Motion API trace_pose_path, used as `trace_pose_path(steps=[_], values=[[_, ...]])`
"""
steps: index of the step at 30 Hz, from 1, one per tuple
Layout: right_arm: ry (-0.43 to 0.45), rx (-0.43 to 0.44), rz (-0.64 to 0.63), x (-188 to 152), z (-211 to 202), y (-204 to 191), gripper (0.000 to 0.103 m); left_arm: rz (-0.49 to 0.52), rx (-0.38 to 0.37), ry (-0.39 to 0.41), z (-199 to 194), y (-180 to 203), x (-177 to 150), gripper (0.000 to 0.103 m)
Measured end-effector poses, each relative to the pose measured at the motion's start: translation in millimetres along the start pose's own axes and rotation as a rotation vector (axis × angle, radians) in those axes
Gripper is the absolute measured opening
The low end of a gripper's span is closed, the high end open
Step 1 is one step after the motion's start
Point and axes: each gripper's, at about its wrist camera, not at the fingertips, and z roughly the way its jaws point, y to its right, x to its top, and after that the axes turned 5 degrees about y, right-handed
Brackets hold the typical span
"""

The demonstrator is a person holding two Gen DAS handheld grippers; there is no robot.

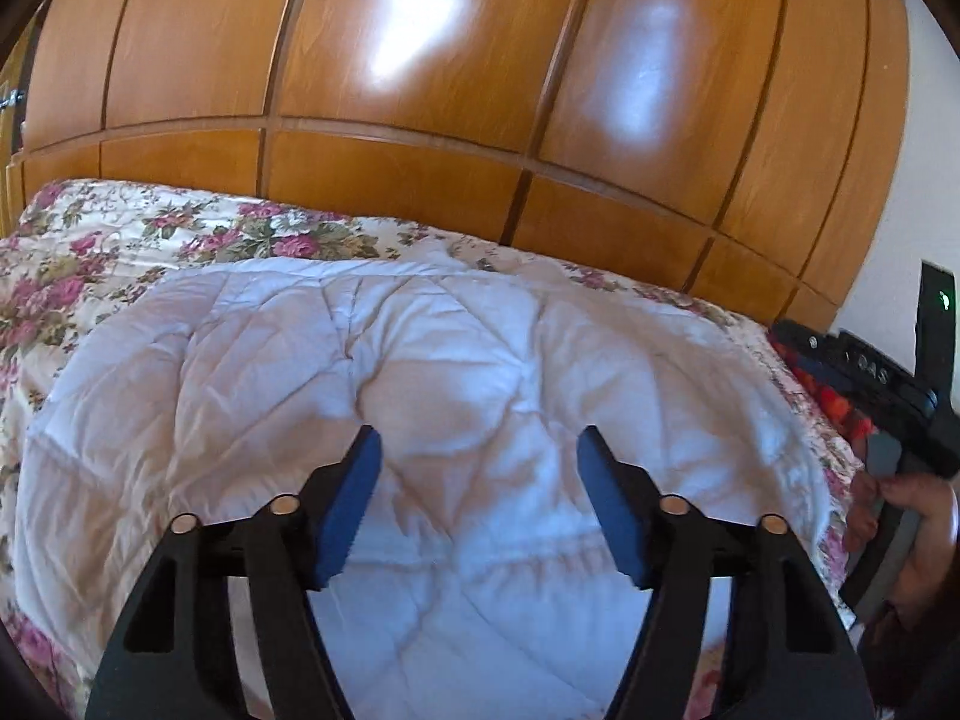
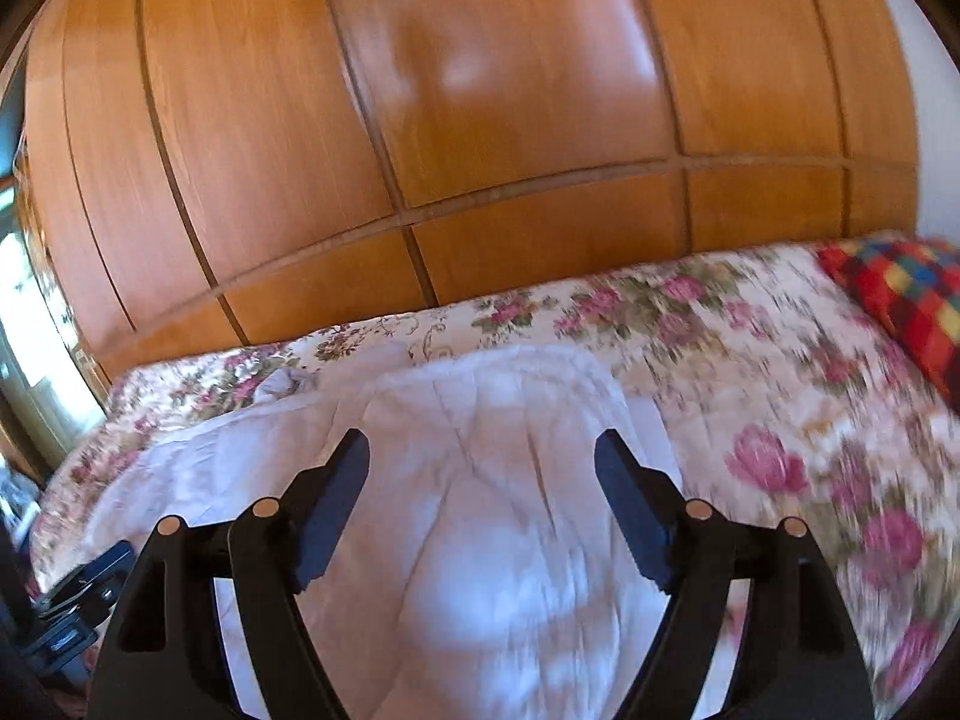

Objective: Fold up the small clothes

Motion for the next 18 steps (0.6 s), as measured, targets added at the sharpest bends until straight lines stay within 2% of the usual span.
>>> trace_pose_path(steps=[1,5,8,12,18], values=[[-0.001,-0.018,0.028,-8,-10,5,0.077,0.0,-0.018,0.011,-5,3,-1,0.052],[-0.015,-0.084,0.111,-31,-37,26,0.077,0.014,-0.076,0.005,-11,18,-7,0.033],[-0.049,-0.116,0.204,-46,-52,49,0.077,0.062,-0.107,0.003,-11,34,-13,0.025],[-0.081,-0.136,0.28,-61,-65,72,0.078,0.082,-0.143,-0.013,-7,50,-24,0.025],[-0.126,-0.1,0.411,-87,-79,94,0.081,0.115,-0.123,-0.06,10,57,-39,0.025]])
